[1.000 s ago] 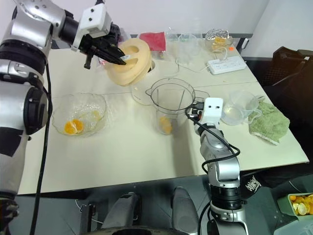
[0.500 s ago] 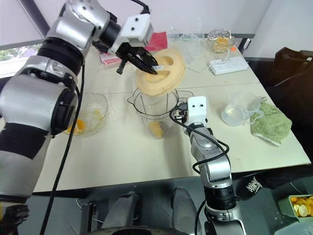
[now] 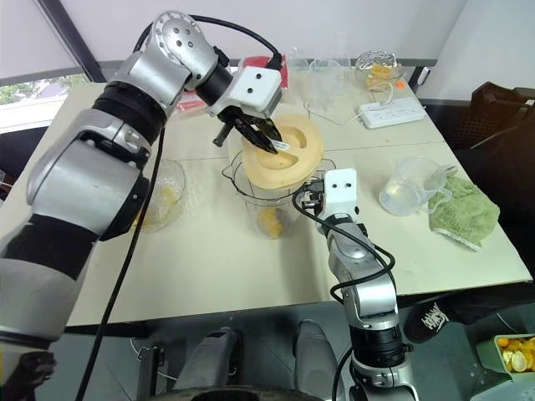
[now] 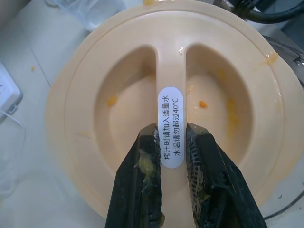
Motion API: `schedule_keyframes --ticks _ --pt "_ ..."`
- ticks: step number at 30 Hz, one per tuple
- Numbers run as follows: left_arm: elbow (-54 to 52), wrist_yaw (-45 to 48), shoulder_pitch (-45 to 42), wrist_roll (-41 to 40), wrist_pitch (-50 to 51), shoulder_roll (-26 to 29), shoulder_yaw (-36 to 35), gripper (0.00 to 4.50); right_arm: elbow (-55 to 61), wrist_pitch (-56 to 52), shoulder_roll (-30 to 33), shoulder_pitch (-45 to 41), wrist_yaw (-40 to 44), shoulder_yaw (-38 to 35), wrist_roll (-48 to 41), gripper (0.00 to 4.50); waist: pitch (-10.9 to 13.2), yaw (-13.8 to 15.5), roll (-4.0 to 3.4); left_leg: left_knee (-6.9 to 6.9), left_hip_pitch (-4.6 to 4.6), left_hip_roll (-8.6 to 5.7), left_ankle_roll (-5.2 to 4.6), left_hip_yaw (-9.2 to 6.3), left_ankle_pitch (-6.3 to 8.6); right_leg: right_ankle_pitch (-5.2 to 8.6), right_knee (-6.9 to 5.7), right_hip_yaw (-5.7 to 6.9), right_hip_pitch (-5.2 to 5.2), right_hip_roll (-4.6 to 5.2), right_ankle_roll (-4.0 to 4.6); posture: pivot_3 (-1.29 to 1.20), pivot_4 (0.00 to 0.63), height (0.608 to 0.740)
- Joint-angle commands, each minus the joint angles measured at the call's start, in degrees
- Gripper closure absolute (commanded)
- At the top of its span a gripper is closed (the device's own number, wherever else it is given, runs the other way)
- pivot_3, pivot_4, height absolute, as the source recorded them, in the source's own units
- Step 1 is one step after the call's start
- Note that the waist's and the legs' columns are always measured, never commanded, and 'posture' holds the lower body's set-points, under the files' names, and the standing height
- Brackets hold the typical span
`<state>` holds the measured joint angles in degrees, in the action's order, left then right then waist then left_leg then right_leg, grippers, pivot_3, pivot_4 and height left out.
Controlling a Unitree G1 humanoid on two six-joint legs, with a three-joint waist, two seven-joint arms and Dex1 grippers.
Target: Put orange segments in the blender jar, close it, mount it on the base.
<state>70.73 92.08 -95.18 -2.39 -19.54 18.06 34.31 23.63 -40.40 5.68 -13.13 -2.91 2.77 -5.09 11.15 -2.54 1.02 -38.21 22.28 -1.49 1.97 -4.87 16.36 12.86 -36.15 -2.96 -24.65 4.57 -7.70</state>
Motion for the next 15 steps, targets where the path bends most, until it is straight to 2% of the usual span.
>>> schedule_keyframes --ticks 1,10,15 --pt "-4.48 0.42 3.20 -7.12 2.10 3.19 10.27 4.27 2.72 1.75 0.18 0.27 0.22 -1.55 0.52 3.60 -0.01 -0.01 -0.01 0.00 -0.01 0.00 0.00 -0.01 0.00 0.00 -0.01 0.00 0.01 0.00 0.00 0.00 0.150 0.740" --pt "-22.76 0.42 2.15 -31.44 12.99 14.54 29.18 4.27 1.56 2.42 0.55 0.28 0.94 -2.14 0.75 3.60 0.01 -0.18 -0.03 -0.01 -0.02 0.00 0.00 -0.02 0.00 0.01 0.00 -0.03 0.03 0.00 0.01 0.00 0.150 0.740" --pt "-25.21 0.42 1.41 -34.67 11.02 17.11 36.11 4.27 0.66 3.05 0.41 0.00 1.28 -2.15 1.09 3.60 0.01 -0.33 -0.04 -0.01 -0.01 0.02 0.00 -0.03 0.00 0.01 -0.02 -0.03 0.00 -0.04 0.02 0.00 0.150 0.740"
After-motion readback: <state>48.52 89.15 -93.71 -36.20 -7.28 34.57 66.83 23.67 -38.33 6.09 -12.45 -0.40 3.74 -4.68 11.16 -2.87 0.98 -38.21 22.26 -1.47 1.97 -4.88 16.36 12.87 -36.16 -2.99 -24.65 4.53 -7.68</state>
